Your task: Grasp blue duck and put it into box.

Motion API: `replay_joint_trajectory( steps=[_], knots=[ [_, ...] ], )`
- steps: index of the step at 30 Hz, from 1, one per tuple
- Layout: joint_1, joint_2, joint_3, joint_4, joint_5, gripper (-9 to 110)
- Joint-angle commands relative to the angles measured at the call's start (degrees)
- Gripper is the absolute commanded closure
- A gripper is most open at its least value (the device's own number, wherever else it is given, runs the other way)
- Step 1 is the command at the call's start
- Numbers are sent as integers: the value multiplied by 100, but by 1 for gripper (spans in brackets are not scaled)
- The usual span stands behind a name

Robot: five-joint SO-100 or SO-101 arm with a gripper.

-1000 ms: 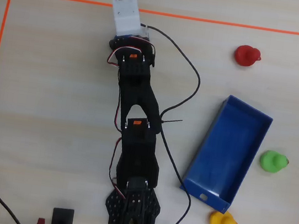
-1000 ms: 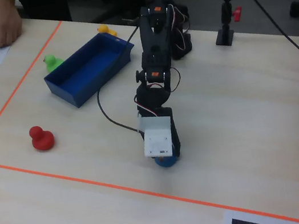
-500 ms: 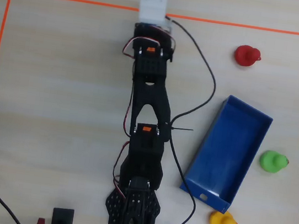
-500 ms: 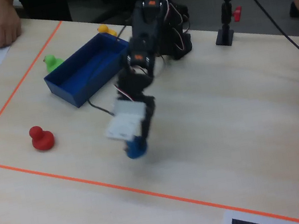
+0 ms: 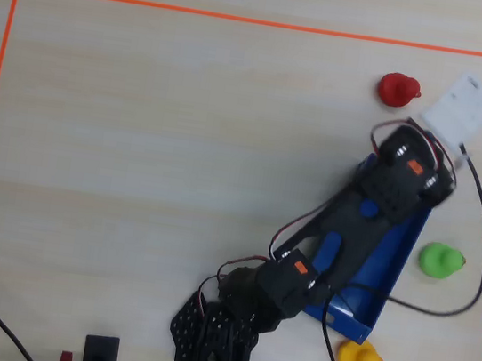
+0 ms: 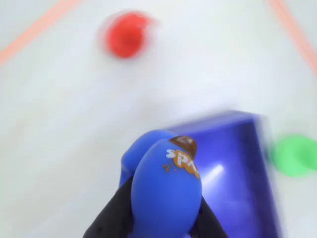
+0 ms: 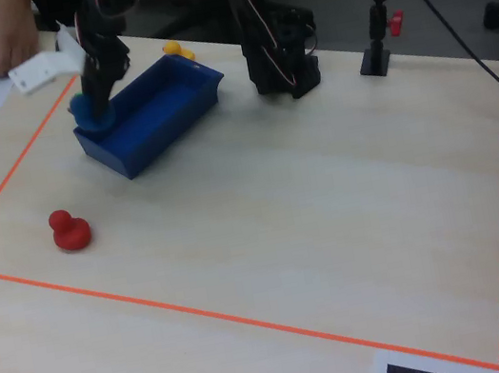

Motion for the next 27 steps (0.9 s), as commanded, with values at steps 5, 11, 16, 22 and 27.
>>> replay_joint_trajectory(
  steps=[5, 11, 16, 22, 27],
  knots=[
    [1371, 1213, 2276, -1090, -782, 101],
    [1494, 1494, 3138, -1274, -896, 101],
    [1521, 1898, 3955, -1538, -1178, 101],
    [1635, 2197, 4808, -2294, -1406, 90],
    [1679, 2435, 5080, -2742, -1406, 70]
  ],
)
